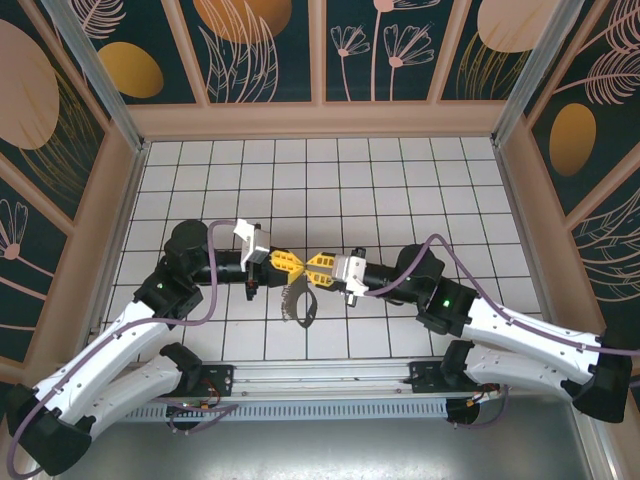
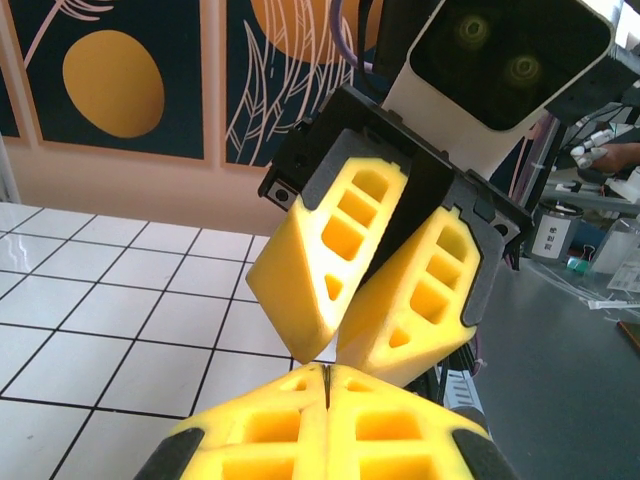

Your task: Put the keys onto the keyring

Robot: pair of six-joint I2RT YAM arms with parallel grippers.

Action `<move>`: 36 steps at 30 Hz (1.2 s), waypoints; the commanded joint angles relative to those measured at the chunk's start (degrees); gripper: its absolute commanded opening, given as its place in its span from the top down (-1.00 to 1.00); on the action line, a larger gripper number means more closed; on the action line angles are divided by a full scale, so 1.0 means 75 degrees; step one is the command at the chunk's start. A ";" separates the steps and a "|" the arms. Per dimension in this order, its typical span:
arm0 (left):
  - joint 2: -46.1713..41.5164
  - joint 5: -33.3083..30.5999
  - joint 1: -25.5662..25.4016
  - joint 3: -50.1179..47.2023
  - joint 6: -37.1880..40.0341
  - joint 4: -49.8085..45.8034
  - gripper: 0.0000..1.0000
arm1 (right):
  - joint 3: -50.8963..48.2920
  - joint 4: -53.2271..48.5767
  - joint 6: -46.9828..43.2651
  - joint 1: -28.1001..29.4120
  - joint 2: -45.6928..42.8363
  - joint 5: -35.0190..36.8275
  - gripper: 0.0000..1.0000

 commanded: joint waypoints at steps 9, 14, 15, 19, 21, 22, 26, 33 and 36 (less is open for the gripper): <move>-0.0117 0.0264 -0.0004 0.0180 0.0073 0.0380 1.00 | -0.0016 0.0316 0.0598 -0.0282 0.0030 -0.0130 0.52; -0.0178 0.0388 -0.0005 0.0060 -0.0058 0.0734 1.00 | -0.0001 0.0298 0.0759 -0.0348 0.0104 -0.0568 0.56; -0.0196 0.0399 -0.0003 0.0046 -0.0067 0.0778 1.00 | 0.0025 0.0262 0.0769 -0.0363 0.0145 -0.0621 0.58; -0.0295 0.0388 -0.0004 -0.0020 -0.0139 0.0968 1.00 | 0.0153 0.0059 0.0771 -0.0372 0.0349 -0.1099 0.61; -0.0296 0.0376 -0.0009 -0.0024 -0.0143 0.0938 1.00 | 0.0177 0.0040 0.0776 -0.0377 0.0397 -0.1239 0.61; -0.0296 0.0379 -0.0010 -0.0024 -0.0128 0.0917 1.00 | 0.0189 0.0046 0.0776 -0.0376 0.0420 -0.1264 0.62; -0.0299 0.0388 -0.0010 -0.0031 -0.0121 0.0868 1.00 | 0.0223 0.0102 0.0759 -0.0376 0.0436 -0.1265 0.65; -0.0255 0.0356 -0.0005 -0.0030 -0.0068 0.0801 1.00 | 0.0161 0.0333 0.0839 -0.0377 0.0323 -0.1274 0.60; -0.0226 0.0352 -0.0005 -0.0014 -0.0035 0.0754 1.00 | 0.0086 0.0505 0.0921 -0.0377 0.0183 -0.1165 0.60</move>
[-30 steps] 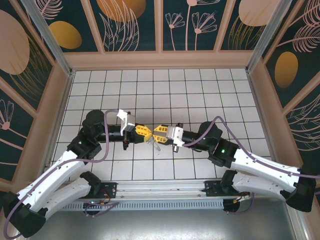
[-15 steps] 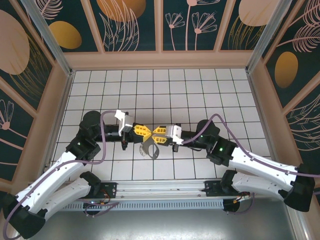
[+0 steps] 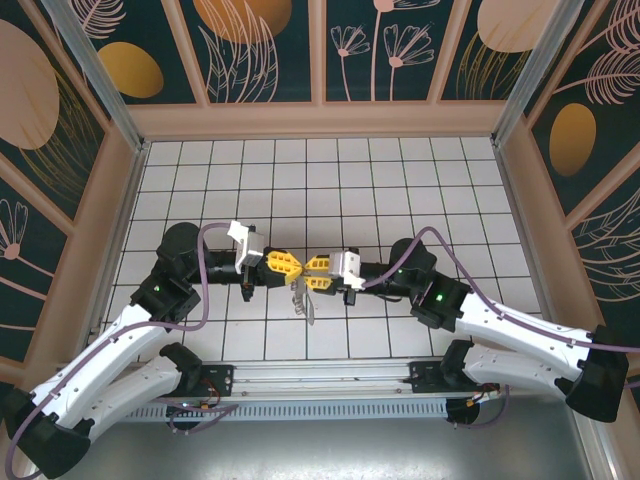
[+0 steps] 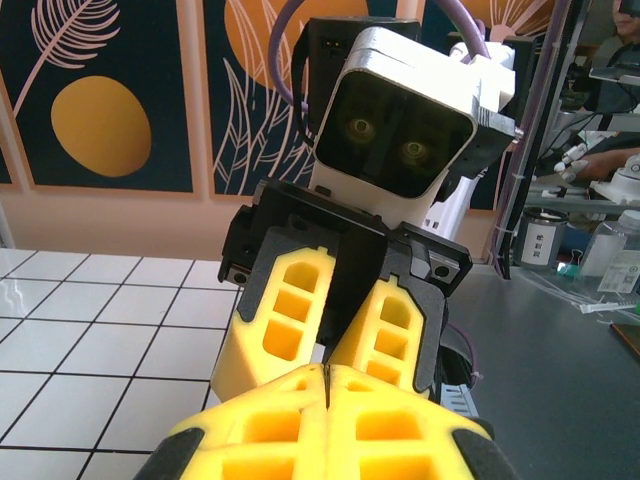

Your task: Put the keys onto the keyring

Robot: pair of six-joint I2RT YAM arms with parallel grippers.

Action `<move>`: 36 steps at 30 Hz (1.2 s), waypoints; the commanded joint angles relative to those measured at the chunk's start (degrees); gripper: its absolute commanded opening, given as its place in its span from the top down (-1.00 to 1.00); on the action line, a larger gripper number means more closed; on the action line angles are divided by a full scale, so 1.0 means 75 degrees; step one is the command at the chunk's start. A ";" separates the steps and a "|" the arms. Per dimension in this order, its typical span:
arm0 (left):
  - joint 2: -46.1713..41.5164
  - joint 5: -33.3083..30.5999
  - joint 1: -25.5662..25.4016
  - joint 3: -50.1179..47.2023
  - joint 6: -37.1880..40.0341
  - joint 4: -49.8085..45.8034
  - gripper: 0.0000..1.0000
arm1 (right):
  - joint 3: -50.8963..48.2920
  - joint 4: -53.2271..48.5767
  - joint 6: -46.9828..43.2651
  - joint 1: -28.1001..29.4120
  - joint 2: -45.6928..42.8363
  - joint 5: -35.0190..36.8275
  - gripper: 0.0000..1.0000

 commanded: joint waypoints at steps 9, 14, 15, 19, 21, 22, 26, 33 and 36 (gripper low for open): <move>-0.0019 0.0114 -0.0007 -0.0016 0.0027 0.0257 1.00 | 0.0002 0.0806 0.0369 -0.0089 -0.0323 -0.0054 0.68; -0.0030 0.0125 -0.0007 0.0000 0.0014 0.0255 1.00 | 0.0050 0.0851 0.0417 -0.0099 -0.0119 -0.0139 0.72; -0.0041 0.0126 -0.0006 -0.0001 0.0010 0.0257 1.00 | 0.0061 0.0845 0.0429 -0.0101 -0.0096 -0.0173 0.71; -0.0042 0.0126 -0.0007 -0.0011 0.0005 0.0286 1.00 | 0.0164 0.0725 0.0441 -0.0105 0.0035 -0.0277 0.71; -0.0042 0.0125 -0.0005 -0.0034 -0.0020 0.0324 1.00 | 0.0200 0.0682 0.0440 -0.0112 0.0080 -0.0263 0.69; -0.0042 0.0136 -0.0010 -0.0034 -0.0034 0.0357 1.00 | 0.0212 0.0665 0.0440 -0.0112 0.0103 -0.0261 0.69; -0.0031 0.0147 -0.0010 -0.0034 -0.0045 0.0380 1.00 | 0.0271 0.0629 0.0423 -0.0133 0.0154 -0.0237 0.75; 0.0005 0.0172 -0.0013 -0.0005 -0.0071 0.0347 1.00 | 0.0258 0.0752 0.0451 -0.0212 0.0067 -0.0191 0.98; 0.0005 0.0138 -0.0007 0.0010 -0.0067 0.0269 1.00 | 0.0197 0.0882 0.0503 -0.0282 0.0009 -0.0248 1.00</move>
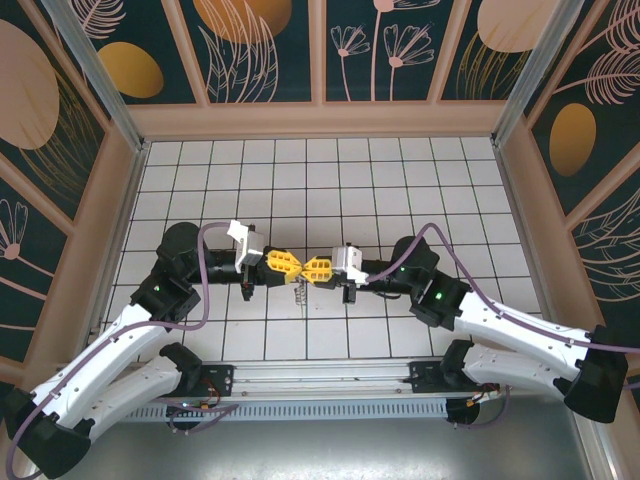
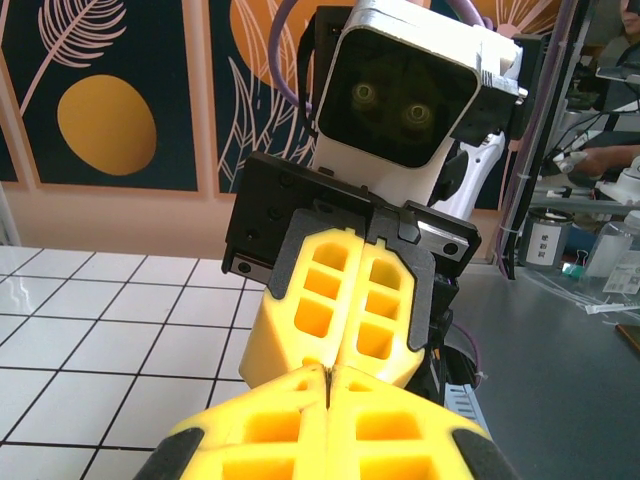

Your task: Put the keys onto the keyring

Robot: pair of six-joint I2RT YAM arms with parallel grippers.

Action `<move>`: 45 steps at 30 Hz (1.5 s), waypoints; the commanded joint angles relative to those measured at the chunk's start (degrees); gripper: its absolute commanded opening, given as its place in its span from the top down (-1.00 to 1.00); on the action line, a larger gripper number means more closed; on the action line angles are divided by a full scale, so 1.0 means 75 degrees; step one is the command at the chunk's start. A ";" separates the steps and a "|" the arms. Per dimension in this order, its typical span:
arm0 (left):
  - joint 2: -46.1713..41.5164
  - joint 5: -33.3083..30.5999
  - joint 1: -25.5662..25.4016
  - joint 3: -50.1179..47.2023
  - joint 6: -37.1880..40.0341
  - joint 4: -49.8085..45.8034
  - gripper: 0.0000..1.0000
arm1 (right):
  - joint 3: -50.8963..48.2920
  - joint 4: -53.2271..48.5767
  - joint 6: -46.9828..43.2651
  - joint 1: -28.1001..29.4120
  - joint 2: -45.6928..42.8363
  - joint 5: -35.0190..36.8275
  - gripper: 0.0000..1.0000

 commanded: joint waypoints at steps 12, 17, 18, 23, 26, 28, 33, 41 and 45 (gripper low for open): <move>0.0301 -0.1763 -0.0022 0.1121 0.1793 -0.3279 0.32 | 0.1498 -0.2591 -0.0601 -0.0392 0.0200 0.1029 1.00; 0.0560 -0.2419 -0.0020 0.1468 0.2388 -0.4028 0.29 | 0.2392 -0.4552 -0.0892 -0.0395 0.0689 0.1112 1.00; 0.0619 -0.2445 -0.0018 0.1513 0.2462 -0.4097 0.29 | 0.2541 -0.4901 -0.0958 -0.0394 0.0786 0.1050 1.00; 0.0619 -0.2438 -0.0019 0.1617 0.2642 -0.4080 0.33 | 0.2978 -0.5788 -0.1110 -0.0336 0.1157 0.1071 1.00; 0.0605 -0.2391 -0.0018 0.1668 0.2699 -0.4137 0.35 | 0.3154 -0.5942 -0.1100 -0.0336 0.1302 0.1030 1.00; 0.0627 -0.2282 -0.0028 0.1669 0.2722 -0.4164 0.36 | 0.3241 -0.5998 -0.1089 -0.0330 0.1383 0.0925 1.00; 0.0617 -0.2009 -0.0018 0.1529 0.2625 -0.3937 0.41 | 0.3503 -0.6201 -0.1110 -0.0336 0.1611 0.0739 1.00; 0.0652 -0.1615 -0.0024 0.1277 0.2404 -0.3511 0.47 | 0.3772 -0.6326 -0.1019 -0.0320 0.1887 0.0704 1.00; 0.0641 -0.1536 -0.0026 0.1187 0.2276 -0.3356 0.49 | 0.3849 -0.6303 -0.0912 -0.0321 0.2002 0.0751 1.00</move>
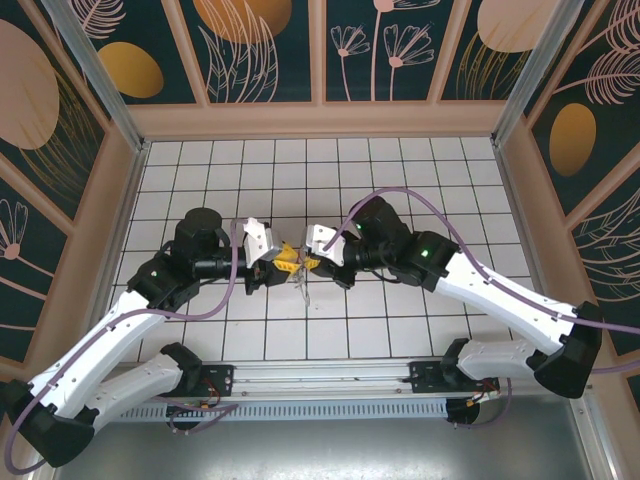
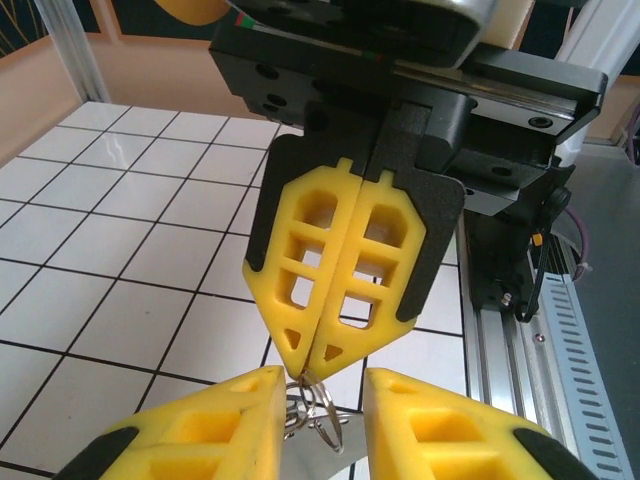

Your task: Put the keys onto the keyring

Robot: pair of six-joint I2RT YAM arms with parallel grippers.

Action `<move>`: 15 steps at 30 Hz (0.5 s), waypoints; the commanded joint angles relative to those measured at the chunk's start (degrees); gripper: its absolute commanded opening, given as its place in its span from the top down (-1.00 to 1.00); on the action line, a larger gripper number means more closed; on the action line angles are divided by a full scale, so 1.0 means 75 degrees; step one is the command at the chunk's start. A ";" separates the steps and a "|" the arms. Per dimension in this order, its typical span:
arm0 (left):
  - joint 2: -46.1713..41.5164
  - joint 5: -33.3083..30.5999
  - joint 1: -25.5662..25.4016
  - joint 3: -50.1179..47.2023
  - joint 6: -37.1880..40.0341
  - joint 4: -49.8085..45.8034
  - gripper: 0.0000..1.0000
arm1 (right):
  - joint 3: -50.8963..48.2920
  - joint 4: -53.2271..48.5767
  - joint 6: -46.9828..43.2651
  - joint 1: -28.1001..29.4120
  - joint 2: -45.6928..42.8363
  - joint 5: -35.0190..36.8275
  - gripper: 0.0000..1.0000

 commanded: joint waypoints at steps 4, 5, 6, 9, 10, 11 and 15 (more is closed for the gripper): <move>0.0008 0.0152 -0.0001 -0.0119 -0.0162 0.0357 0.51 | 0.0378 0.0126 0.0209 0.0015 0.0111 -0.0028 1.00; 0.0011 0.0131 -0.0001 -0.0144 -0.0179 0.0357 0.51 | 0.0378 0.0155 0.0237 0.0014 0.0118 0.0003 1.00; 0.0023 0.0088 -0.0013 -0.0151 -0.0198 0.0357 0.51 | 0.0387 0.0193 0.0273 0.0017 0.0126 0.0018 1.00; 0.0046 -0.0032 -0.0017 -0.0151 -0.0244 0.0346 0.52 | 0.0376 0.0264 0.0306 0.0020 0.0141 -0.0002 1.00; 0.0038 -0.0132 -0.0013 -0.0151 -0.0268 0.0352 0.53 | 0.0357 0.0281 0.0306 0.0012 0.0151 -0.0001 1.00; -0.0003 -0.0325 -0.0013 -0.0162 -0.0339 0.0385 0.54 | 0.0335 0.0293 0.0322 0.0002 0.0148 0.0038 1.00; -0.0175 -0.1100 -0.0020 -0.0361 -0.0902 0.0644 0.56 | 0.0035 0.0482 0.0580 -0.0199 0.0016 0.0112 1.00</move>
